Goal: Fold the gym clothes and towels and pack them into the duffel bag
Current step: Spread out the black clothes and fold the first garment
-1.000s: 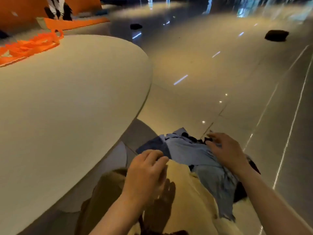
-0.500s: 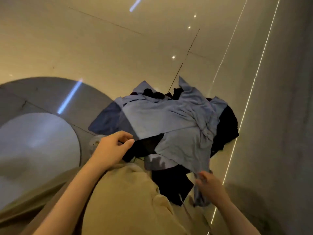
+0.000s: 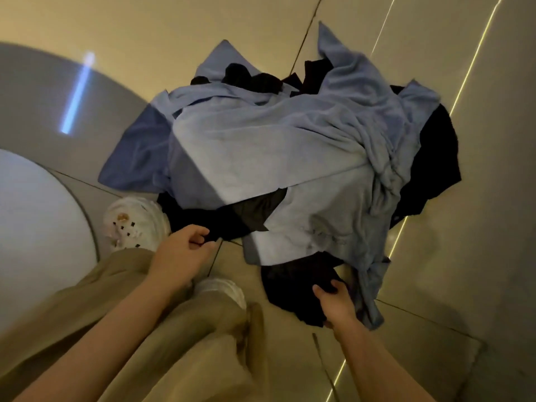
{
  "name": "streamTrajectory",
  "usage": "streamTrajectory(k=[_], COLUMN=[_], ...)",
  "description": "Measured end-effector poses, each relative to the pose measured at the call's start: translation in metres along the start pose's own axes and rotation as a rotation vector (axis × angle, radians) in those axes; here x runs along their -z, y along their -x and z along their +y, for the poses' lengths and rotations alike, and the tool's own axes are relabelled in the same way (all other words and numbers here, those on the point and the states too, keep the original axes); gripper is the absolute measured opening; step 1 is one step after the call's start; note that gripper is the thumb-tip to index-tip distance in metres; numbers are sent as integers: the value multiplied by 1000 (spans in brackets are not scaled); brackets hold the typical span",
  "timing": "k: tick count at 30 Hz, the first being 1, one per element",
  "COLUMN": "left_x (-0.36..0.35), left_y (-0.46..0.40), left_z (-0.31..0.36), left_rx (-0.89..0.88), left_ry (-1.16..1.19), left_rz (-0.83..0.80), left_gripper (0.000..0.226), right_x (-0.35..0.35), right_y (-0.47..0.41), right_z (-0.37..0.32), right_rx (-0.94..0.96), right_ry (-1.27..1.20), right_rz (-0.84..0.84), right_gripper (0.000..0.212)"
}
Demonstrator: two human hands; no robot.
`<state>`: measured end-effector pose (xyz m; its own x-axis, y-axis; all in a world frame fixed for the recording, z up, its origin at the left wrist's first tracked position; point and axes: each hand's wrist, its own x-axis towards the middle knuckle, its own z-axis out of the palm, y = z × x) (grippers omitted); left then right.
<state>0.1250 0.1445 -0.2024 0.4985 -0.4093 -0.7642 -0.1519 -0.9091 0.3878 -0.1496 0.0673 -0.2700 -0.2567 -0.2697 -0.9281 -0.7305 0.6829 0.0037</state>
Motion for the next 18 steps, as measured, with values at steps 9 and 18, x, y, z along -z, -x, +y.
streamTrajectory(k=[9, 18], left_x=[-57, -92], left_y=[-95, -111], left_z=[-25, -4], left_rx=[246, 354], left_ry=[495, 767], left_rz=[256, 291], left_gripper=[103, 95], right_x=[-64, -82], right_y=[-67, -86], right_z=[-25, -25], right_rx=[-309, -207], right_ry=[-516, -648], right_rz=[86, 121], right_gripper=[90, 34])
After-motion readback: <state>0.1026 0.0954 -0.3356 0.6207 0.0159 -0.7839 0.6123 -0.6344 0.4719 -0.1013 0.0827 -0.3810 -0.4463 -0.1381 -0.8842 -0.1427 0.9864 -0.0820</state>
